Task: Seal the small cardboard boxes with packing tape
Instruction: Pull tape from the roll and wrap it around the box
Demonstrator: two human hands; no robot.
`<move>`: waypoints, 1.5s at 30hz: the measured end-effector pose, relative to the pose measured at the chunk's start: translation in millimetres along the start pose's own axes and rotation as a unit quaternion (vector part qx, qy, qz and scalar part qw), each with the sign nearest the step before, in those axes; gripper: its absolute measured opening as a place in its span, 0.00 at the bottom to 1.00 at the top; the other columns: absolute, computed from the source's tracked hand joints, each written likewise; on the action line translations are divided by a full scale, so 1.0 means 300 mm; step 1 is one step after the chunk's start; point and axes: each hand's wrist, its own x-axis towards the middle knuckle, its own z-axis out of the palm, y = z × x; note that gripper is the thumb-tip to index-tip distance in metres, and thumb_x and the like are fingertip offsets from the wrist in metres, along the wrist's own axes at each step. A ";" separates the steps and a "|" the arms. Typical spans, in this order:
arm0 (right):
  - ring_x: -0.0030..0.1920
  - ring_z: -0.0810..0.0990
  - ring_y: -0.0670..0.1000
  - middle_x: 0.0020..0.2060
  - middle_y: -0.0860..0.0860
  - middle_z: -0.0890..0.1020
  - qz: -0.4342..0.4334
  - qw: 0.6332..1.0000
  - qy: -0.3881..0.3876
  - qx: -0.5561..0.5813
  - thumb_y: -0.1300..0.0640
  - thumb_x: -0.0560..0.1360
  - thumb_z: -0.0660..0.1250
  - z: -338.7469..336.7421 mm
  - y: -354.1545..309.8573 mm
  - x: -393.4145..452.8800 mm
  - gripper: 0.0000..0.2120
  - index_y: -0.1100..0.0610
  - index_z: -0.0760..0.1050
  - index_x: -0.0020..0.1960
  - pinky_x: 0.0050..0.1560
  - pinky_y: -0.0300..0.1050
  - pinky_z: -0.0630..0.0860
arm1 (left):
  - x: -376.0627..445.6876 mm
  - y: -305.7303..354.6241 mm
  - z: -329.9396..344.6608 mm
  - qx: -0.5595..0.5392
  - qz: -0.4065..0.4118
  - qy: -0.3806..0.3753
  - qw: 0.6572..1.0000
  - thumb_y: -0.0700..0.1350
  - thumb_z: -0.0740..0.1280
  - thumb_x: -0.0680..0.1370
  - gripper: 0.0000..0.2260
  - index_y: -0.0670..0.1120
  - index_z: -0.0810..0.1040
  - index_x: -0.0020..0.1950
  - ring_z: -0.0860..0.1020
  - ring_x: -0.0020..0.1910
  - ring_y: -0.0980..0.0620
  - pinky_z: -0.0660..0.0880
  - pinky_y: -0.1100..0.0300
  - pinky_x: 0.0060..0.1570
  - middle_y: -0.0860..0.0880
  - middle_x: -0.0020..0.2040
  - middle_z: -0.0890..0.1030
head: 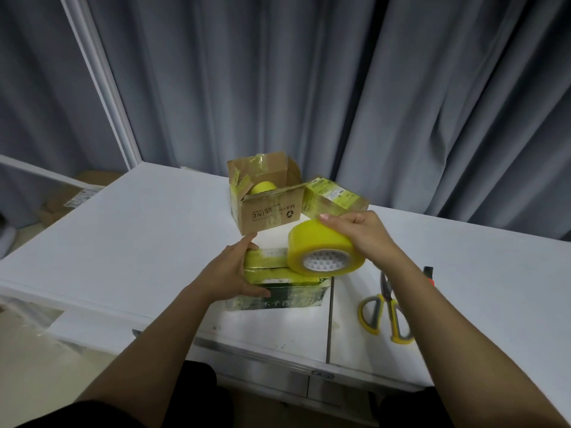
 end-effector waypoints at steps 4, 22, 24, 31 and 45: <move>0.26 0.70 0.47 0.21 0.44 0.70 0.003 0.967 0.041 -0.253 0.24 0.54 0.70 -0.141 -0.015 0.051 0.36 0.59 0.71 0.27 0.30 0.40 0.64 | 0.005 -0.005 -0.001 -0.018 0.000 0.001 1.000 0.61 0.80 0.55 0.55 0.56 0.53 0.75 0.68 0.60 0.55 0.71 0.55 0.60 0.59 0.62 0.69; 0.33 0.74 0.47 0.32 0.48 0.77 0.087 0.820 -0.004 -0.565 0.21 0.63 0.58 -0.114 0.153 0.057 0.34 0.54 0.75 0.35 0.32 0.41 0.65 | -0.012 0.013 0.001 0.083 0.052 0.026 0.995 0.61 0.77 0.62 0.37 0.59 0.63 0.65 0.67 0.60 0.56 0.54 0.49 0.70 0.59 0.58 0.71; 0.34 0.72 0.47 0.32 0.47 0.74 0.096 0.803 -0.011 -0.589 0.22 0.64 0.58 -0.101 0.168 0.062 0.32 0.53 0.71 0.34 0.37 0.42 0.66 | -0.012 0.013 0.002 0.116 0.052 0.024 0.992 0.62 0.76 0.63 0.33 0.59 0.63 0.61 0.67 0.60 0.58 0.44 0.50 0.72 0.60 0.56 0.71; 0.44 0.74 0.51 0.38 0.47 0.72 0.109 0.770 -0.026 -0.629 0.24 0.66 0.61 -0.046 0.174 0.082 0.29 0.51 0.67 0.44 0.48 0.45 0.64 | -0.012 0.009 -0.001 0.155 0.068 0.012 0.986 0.63 0.74 0.65 0.27 0.59 0.63 0.55 0.66 0.63 0.56 0.47 0.55 0.69 0.59 0.60 0.70; 0.52 0.78 0.50 0.49 0.47 0.80 0.077 0.744 -0.033 -0.663 0.29 0.70 0.61 0.031 0.183 0.081 0.27 0.50 0.73 0.55 0.59 0.50 0.64 | -0.058 0.063 0.047 0.415 0.043 -0.054 0.907 0.74 0.32 0.67 0.42 0.54 0.36 0.77 0.38 0.76 0.42 0.34 0.46 0.71 0.40 0.77 0.37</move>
